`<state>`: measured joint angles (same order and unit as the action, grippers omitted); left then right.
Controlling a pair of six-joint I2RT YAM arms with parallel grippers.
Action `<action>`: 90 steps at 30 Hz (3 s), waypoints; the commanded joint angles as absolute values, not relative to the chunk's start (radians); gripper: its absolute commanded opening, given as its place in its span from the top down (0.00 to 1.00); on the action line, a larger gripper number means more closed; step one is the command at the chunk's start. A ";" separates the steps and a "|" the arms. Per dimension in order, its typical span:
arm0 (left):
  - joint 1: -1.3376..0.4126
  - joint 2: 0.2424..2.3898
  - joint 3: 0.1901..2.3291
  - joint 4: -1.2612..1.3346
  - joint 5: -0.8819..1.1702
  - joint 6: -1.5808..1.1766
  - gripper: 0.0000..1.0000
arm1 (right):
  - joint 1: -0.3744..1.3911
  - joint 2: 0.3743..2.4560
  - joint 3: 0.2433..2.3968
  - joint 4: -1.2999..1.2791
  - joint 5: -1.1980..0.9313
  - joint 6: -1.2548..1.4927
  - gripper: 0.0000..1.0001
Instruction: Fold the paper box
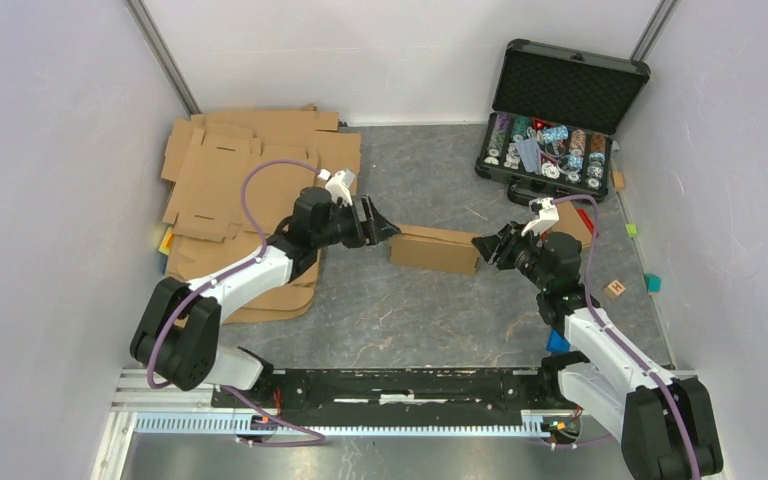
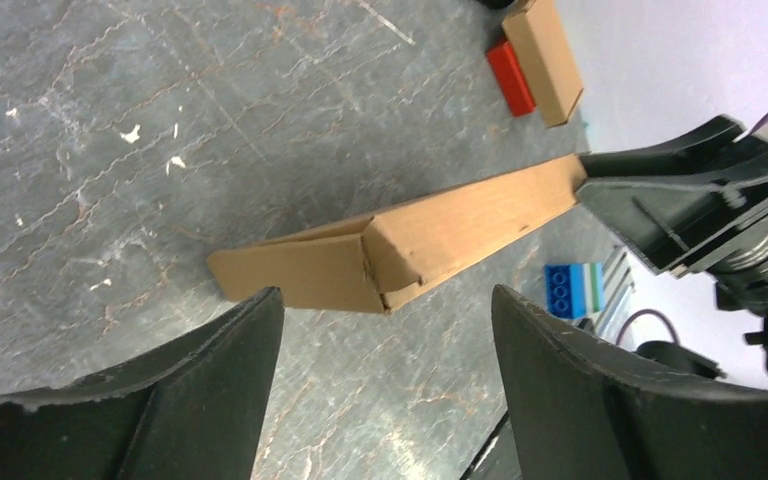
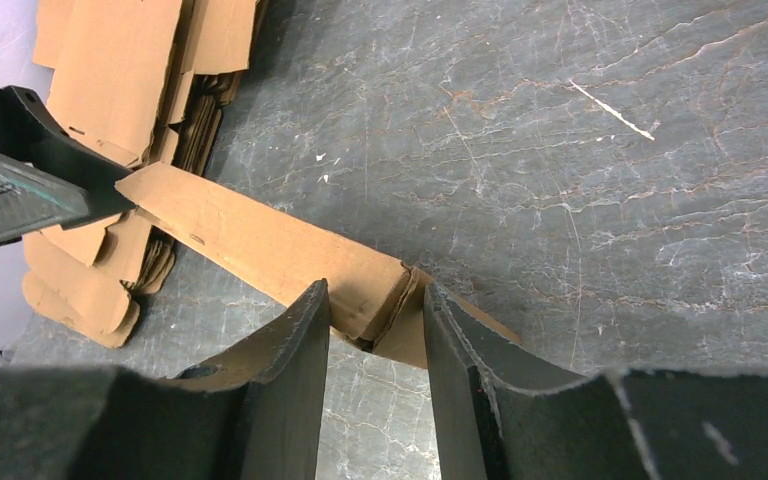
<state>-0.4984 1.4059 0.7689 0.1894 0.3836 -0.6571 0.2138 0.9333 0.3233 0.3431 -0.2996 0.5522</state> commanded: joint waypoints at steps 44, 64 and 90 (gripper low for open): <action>-0.399 1.568 0.623 0.446 0.492 -0.744 0.71 | 0.201 0.952 0.384 0.284 -0.381 0.577 0.21; -0.443 1.531 0.630 0.410 0.450 -0.702 0.73 | 0.147 0.910 0.304 0.239 -0.429 0.562 0.26; -0.518 1.497 0.670 0.315 0.350 -0.613 0.73 | 0.131 0.812 0.307 0.176 -0.406 0.387 0.36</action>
<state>-0.5018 1.4761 0.6781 0.4721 0.3668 -0.6861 0.1314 0.8047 0.3584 0.2195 -0.4408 0.4252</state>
